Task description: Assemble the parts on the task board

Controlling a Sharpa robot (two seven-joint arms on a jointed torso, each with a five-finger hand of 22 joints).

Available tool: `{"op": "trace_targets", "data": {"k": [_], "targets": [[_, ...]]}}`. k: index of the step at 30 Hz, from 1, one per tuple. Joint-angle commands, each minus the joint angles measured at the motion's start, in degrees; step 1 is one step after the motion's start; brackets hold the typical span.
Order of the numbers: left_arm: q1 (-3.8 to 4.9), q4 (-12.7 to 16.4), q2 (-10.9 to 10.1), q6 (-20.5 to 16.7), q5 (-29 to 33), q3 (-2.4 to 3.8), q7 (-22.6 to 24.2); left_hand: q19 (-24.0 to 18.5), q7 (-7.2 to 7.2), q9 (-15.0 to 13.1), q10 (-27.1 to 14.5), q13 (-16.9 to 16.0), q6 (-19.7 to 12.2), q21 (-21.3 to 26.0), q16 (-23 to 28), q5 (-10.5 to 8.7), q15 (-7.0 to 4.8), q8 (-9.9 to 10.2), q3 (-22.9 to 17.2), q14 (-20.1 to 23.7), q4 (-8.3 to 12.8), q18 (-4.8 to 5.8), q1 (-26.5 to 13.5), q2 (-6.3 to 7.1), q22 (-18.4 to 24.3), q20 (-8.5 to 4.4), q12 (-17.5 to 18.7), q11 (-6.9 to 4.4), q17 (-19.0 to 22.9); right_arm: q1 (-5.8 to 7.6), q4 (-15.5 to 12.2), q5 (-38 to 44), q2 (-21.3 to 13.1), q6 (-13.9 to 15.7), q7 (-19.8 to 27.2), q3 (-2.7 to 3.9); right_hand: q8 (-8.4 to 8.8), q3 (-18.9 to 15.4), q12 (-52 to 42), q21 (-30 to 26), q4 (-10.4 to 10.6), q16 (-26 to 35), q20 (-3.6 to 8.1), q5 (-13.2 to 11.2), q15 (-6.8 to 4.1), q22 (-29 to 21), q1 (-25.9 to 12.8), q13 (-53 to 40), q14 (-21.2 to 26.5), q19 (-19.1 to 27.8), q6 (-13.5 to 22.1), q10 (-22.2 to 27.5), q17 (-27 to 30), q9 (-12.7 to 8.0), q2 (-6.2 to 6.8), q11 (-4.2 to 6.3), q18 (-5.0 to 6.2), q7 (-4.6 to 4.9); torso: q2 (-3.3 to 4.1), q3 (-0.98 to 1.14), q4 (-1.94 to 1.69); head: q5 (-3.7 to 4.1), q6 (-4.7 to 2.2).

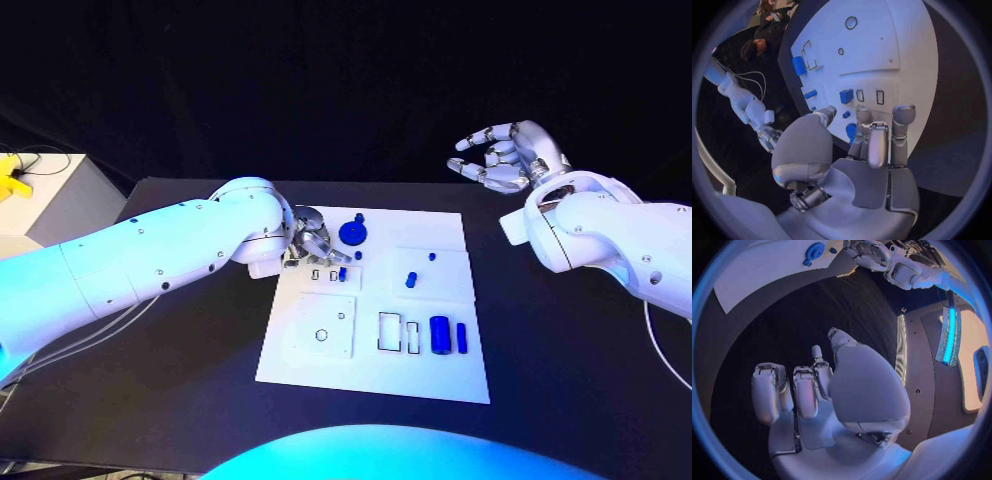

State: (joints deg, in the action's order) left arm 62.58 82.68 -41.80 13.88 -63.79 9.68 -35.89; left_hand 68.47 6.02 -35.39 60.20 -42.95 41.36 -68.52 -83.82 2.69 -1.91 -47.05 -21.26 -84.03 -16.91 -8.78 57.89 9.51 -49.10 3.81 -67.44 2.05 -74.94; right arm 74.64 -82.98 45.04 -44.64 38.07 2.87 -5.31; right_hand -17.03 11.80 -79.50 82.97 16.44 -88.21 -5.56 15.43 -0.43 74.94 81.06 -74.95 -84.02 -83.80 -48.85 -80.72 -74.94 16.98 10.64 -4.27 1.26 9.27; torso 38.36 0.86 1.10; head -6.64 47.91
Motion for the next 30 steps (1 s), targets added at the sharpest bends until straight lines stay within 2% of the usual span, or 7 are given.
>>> {"op": "trace_targets", "data": {"k": [1, 4, 6, 10, 13, 25, 30], "targets": [[0.41, -0.4, 0.6, 3.7, -0.6, -0.28, -0.9, 0.2, 0.08, -0.1, -0.4, 0.1, -0.3, -0.2, -0.2, 0.11, 0.3, 0.3, 0.4, -0.7, 0.1, 1.0, -0.4, -0.12, 0.0, 0.33, 0.4, -0.05, -1.8, 0.03, 0.2, 0.3, 0.1, -1.4, -0.2, 0.02, 0.26, 0.3, 0.3, -0.4, 0.0, 0.2, 0.01, 0.1, 0.3, 10.3, -0.6, -6.2, -5.0, -3.3, 0.5, 0.3, -11.6, -0.1, 0.09, -0.06, 0.5, -0.05, 0.1, -0.02, 0.0, 0.01, 0.16], [0.56, -0.6, 1.0, 4.2, -0.4, -0.45, -0.8, 0.2, 0.1, -0.1, -0.5, 0.3, -0.3, -0.2, -0.2, 0.11, 0.32, 0.3, 0.4, -0.6, 0.1, 1.01, -0.3, -0.2, 0.0, 0.34, 0.5, -0.04, -1.7, 0.03, 0.3, 0.5, 0.2, -1.6, -0.4, 0.02, 0.31, 0.3, 0.3, -0.5, 0.0, 0.2, -0.01, 0.1, 0.32, 10.2, -0.7, -6.2, -5.0, -3.3, 0.5, 0.3, -11.6, -0.1, 0.12, -0.08, 0.51, -0.02, 0.12, -0.03, 0.0, -0.04, 0.28], [0.64, -0.7, 1.2, 4.7, -0.2, -0.54, -0.9, 0.2, 0.1, -0.1, -0.5, 0.3, -0.3, -0.2, -0.2, 0.11, 0.32, 0.3, 0.4, -0.6, 0.1, 1.01, -0.3, -0.21, 0.0, 0.34, 0.6, -0.03, -1.7, 0.03, 0.3, 0.6, 0.3, -1.8, -0.5, 0.02, 0.35, 0.3, 0.3, -0.6, 0.0, 0.3, -0.03, 0.0, 0.34, 10.2, -0.8, -6.2, -5.0, -3.3, 0.6, 0.3, -11.5, -0.1, 0.16, -0.11, 0.53, 0.0, 0.17, -0.02, 0.02, 0.07, 0.02], [0.73, -1.1, 1.7, 5.9, 0.0, -0.64, -1.1, 0.1, 0.14, -0.1, -0.6, 0.4, -0.4, -0.2, -0.1, 0.11, 0.36, 0.5, 0.5, -0.5, 0.1, 1.0, -0.1, -0.47, 0.1, 0.38, 0.6, 0.01, -1.5, 0.03, 0.5, 0.8, 0.4, -2.1, -0.7, 0.02, 0.41, 0.3, 0.5, -0.8, 0.0, 0.3, -0.06, -0.1, 0.37, 10.0, -0.9, -6.1, -5.0, -3.2, 0.7, 0.5, -11.5, -0.1, 0.18, -0.14, 0.58, 0.03, 0.22, 0.0, 0.05, -0.01, 0.33], [0.76, -1.4, 1.9, 6.6, 0.1, -0.73, -1.2, 0.2, 0.14, -0.1, -0.4, -0.1, -0.3, -0.3, -0.2, 0.11, 0.38, 0.5, 0.5, -0.5, 0.1, 1.03, 0.0, -0.6, -0.1, 0.4, 0.4, 0.02, -1.6, 0.02, 0.5, 0.9, 0.4, -2.2, -0.8, 0.02, 0.47, 0.3, 0.5, -0.8, 0.0, 0.2, -0.09, -0.3, 0.4, 10.0, -0.9, -6.1, -5.0, -3.2, 0.8, 0.5, -11.6, -0.1, 0.18, -0.17, 0.58, 0.06, 0.21, 0.01, 0.0, 0.07, 0.23], [0.78, -1.9, 2.6, 7.0, 0.2, -0.86, -0.7, 0.0, 0.15, -0.3, -0.6, 0.2, -0.2, -0.2, -0.1, 0.11, 0.42, 0.5, 0.6, -0.4, 0.2, 0.99, 0.3, -0.9, 0.1, 0.45, 0.5, 0.04, -1.4, 0.01, 0.7, 1.4, 0.8, -2.9, -1.4, 0.01, 0.51, 0.3, 0.5, -0.9, 0.0, 0.3, -0.11, -0.4, 0.42, 10.0, -1.1, -6.0, -5.0, -3.1, 0.9, 0.6, -11.5, -0.1, 0.15, -0.2, 0.61, 0.09, 0.23, 0.01, -0.03, 0.21, 0.69], [0.78, -2.0, 2.5, 6.8, 0.2, -0.86, -0.6, -0.3, 0.17, -0.5, -0.8, 0.2, -0.1, -0.1, 0.0, 0.12, 0.47, 0.5, 0.5, -0.3, 0.2, 0.94, 1.3, -1.64, 0.3, 0.54, 0.5, 0.07, -1.3, 0.01, 0.8, 1.6, 0.9, -3.1, -1.6, 0.01, 0.52, 0.3, 0.5, -0.9, 0.0, 0.3, -0.14, -0.6, 0.45, 9.9, -1.2, -6.0, -5.0, -3.1, 0.9, 0.6, -11.5, -0.1, 0.08, -0.22, 0.61, 0.12, 0.26, 0.0, -0.03, 0.27, 0.83]]}}
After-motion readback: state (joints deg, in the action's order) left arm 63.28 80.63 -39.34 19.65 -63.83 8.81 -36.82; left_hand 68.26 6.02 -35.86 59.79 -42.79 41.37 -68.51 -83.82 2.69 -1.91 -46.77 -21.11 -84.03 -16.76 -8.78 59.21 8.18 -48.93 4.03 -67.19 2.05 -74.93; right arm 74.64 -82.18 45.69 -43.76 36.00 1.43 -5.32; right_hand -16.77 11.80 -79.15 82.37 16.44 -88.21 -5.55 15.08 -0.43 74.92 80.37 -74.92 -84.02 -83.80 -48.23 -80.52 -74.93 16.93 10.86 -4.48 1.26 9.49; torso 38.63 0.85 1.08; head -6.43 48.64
